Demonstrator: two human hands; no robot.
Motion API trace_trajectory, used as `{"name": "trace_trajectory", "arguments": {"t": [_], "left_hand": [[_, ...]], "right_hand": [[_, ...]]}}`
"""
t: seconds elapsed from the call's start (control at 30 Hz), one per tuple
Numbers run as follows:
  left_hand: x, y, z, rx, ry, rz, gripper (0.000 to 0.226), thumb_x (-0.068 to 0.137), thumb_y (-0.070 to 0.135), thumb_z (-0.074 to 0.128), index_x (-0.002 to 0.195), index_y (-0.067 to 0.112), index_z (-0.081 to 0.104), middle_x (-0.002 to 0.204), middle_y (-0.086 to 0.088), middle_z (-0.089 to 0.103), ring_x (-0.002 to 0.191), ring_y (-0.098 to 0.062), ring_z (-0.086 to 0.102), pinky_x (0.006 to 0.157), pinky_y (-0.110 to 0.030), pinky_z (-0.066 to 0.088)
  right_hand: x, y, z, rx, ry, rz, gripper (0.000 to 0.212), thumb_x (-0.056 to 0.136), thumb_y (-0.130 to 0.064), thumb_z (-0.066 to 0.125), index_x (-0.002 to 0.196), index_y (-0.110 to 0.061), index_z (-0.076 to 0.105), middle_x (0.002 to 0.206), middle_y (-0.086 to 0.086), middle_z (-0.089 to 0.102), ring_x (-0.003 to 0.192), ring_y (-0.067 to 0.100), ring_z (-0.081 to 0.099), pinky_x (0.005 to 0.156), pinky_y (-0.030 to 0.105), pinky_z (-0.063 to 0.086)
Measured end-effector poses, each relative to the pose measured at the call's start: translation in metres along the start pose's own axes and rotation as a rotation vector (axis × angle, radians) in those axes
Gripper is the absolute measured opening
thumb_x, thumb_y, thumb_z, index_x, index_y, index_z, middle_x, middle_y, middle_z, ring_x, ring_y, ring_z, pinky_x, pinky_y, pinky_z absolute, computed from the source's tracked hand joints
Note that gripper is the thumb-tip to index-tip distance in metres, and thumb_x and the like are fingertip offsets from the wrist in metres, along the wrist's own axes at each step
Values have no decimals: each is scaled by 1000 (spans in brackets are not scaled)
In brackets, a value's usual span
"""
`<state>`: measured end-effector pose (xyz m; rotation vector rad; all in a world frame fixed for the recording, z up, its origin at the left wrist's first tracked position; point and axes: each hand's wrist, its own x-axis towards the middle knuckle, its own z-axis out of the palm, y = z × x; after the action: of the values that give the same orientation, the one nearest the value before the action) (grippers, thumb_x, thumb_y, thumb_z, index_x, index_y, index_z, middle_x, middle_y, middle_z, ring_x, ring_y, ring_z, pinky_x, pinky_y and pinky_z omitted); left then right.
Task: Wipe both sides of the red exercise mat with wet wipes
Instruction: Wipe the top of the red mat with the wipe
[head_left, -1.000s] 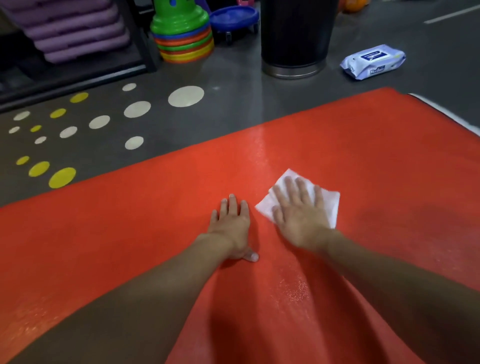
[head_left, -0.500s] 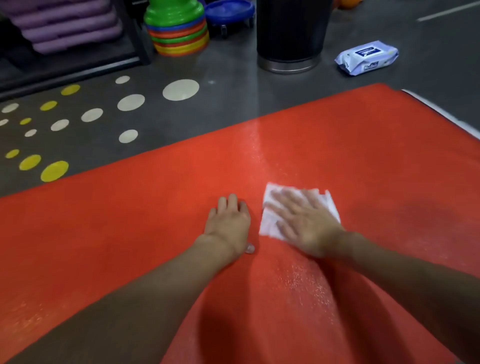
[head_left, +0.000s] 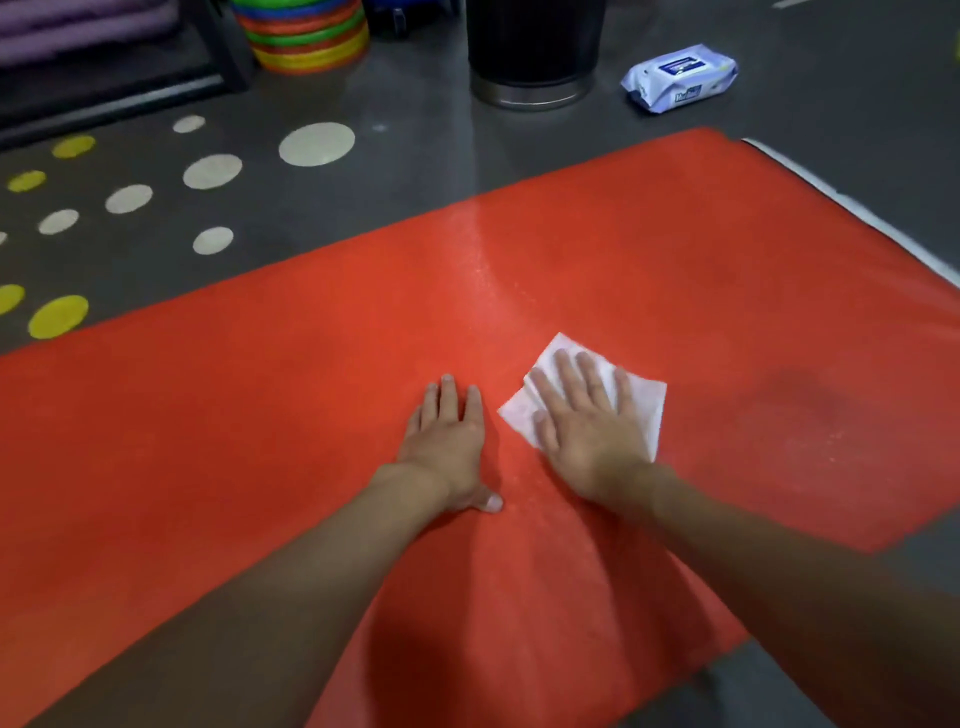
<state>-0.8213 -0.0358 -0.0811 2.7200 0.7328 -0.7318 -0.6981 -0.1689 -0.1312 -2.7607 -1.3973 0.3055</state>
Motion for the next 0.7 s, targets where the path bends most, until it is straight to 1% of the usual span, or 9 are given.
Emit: {"name": "trace_trajectory", "arguments": {"t": [0.1,0.17,0.27,0.33,0.47,0.5,0.6,0.63,0.7], "left_hand": [[-10,5,3,54,98,11,124,70,55,80,156,9,3,160,-16,3,147,-34,7,117,-42,19],[-15,9,4,71,117,22,117,74,55,77,156,9,8,159,-14,10,144,-33,15,114,-43,25],[-17,14,7,5,-61,24,130,72,58,77,156,10,-9,161,-20,-18,149,-38,-11,122,-47,9],[-20,16,12,-10,-136,18,141,67,61,79,153,12,-21,155,-19,-35,146,-37,-25,122,-48,-3],[-26,13,22,-13,-65,29,141,67,61,80,153,14,-22,155,-17,-36,145,-34,-28,121,-47,-7],[-27,12,23,-13,-50,34,140,68,61,79,153,14,-22,155,-17,-35,145,-33,-27,121,-46,-7],[-29,12,26,1,-30,35,138,69,60,79,153,14,-21,156,-17,-34,146,-33,-27,122,-46,-6],[-29,14,26,8,-27,29,138,69,60,79,153,14,-21,156,-18,-34,146,-33,-27,122,-47,-5],[-29,16,25,18,-33,17,137,70,59,78,153,13,-20,156,-19,-32,146,-35,-25,122,-48,-4]], "right_hand": [[-23,2,1,-22,-44,-278,63,96,-48,11,155,-31,26,165,2,15,152,24,12,120,54,8],[-12,27,-6,-68,-20,-276,62,96,-48,13,154,-32,28,164,-1,20,151,22,17,120,51,11],[-9,23,-5,-27,4,26,72,88,-50,-4,157,-34,11,166,-4,2,153,18,-1,121,49,-2],[-23,-5,5,-13,14,30,71,90,-50,-1,157,-31,13,166,2,3,153,24,-1,120,54,1],[-40,14,3,-112,-53,-307,60,96,-47,20,152,-29,34,162,4,26,149,25,24,117,54,22],[-33,30,-1,-138,-49,-260,63,95,-48,15,154,-31,29,163,2,22,150,23,21,118,52,18],[-30,37,-3,-9,-19,127,69,91,-49,-3,158,-32,5,166,-2,-4,153,19,-5,121,49,-2],[-38,22,2,12,2,169,68,92,-48,-1,158,-31,3,166,-1,-7,152,21,-8,121,50,-3],[-62,-4,12,-12,-5,-1,64,97,-47,9,158,-29,13,166,4,2,153,27,2,120,54,2]]}}
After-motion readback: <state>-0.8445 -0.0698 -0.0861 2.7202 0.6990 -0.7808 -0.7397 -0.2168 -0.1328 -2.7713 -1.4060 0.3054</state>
